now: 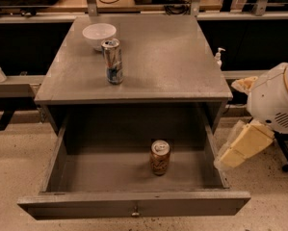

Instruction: Pick orange can from top drawer and place on counter

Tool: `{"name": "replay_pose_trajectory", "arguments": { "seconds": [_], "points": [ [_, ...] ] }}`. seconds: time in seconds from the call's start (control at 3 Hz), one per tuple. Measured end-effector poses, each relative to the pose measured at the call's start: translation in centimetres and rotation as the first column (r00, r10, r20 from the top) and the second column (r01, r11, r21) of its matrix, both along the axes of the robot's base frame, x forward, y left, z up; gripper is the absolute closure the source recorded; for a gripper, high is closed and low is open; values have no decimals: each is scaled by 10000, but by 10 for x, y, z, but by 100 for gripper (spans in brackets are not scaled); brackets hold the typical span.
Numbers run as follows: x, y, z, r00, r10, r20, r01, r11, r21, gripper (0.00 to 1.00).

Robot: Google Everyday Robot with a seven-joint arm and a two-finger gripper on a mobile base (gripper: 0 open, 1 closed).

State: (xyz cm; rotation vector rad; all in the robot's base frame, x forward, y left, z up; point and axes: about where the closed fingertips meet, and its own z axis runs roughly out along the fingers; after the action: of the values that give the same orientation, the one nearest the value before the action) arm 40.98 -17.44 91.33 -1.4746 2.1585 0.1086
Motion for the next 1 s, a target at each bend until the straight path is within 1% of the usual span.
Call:
{"name": "replay_pose_trajectory", "arguments": {
  "seconds": [0.33,0.67,1.0],
  "points": [
    [8,16,-16,9956,893,-279,-871,9935,739,0],
    [5,49,-50,9770,2125,-163,-2040,9549,2159,0],
    [11,98,-92,9604,2694,717,-2764,8867,3707,0]
  ]
}}
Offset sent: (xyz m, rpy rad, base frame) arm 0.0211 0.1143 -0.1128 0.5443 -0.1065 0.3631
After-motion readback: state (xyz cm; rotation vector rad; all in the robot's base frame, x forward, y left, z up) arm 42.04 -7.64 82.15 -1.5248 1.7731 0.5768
